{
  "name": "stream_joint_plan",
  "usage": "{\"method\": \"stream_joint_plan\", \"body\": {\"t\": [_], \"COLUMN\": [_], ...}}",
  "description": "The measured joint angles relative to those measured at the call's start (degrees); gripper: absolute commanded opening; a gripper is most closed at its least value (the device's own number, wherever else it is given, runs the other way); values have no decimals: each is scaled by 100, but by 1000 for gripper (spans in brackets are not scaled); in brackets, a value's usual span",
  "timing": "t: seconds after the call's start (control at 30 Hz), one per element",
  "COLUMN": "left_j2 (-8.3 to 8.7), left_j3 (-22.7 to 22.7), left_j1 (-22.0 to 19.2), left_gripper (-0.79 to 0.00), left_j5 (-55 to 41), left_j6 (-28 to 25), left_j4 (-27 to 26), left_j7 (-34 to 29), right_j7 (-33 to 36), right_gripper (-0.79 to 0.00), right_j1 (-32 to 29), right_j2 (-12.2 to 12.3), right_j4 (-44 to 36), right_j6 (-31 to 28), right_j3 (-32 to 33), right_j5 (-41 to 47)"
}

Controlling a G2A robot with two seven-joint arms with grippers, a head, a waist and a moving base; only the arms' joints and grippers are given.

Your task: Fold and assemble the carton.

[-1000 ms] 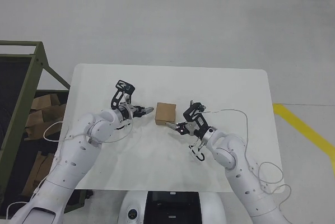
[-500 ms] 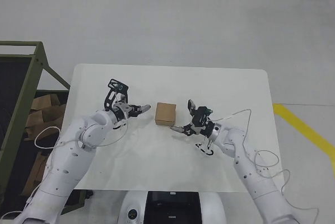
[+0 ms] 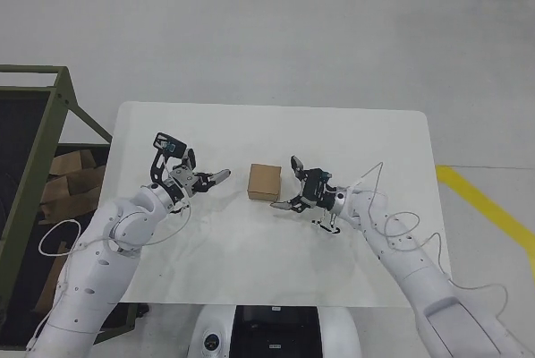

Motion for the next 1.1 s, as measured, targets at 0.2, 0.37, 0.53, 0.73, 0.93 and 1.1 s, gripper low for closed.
{"method": "stream_joint_plan", "body": {"t": [0.2,0.37,0.53,0.73,0.93,1.1], "left_j2": [0,-4,-9,-8,-10,-17], "left_j3": [2,12,-18,-93,-114,-142], "left_j1": [-1,13,91,241,351,420], "left_gripper": [0,0,0,0,0,0], "left_j5": [2,3,5,36,97,100], "left_j6": [0,-16,-14,-27,0,70], "left_j4": [1,-14,-34,-123,-177,-201], "left_j7": [1,53,233,396,466,527], "right_j7": [3,60,76,-426,-829,-926], "right_gripper": [0,0,0,0,0,0], "right_j1": [-5,-52,-62,190,522,754], "right_j2": [1,-1,34,8,-129,-278], "right_j4": [-6,-90,-228,186,797,1257], "right_j6": [0,20,128,287,532,618], "right_j3": [4,-30,-140,-404,-686,-871], "right_j5": [6,4,-207,-499,-492,-334]}}
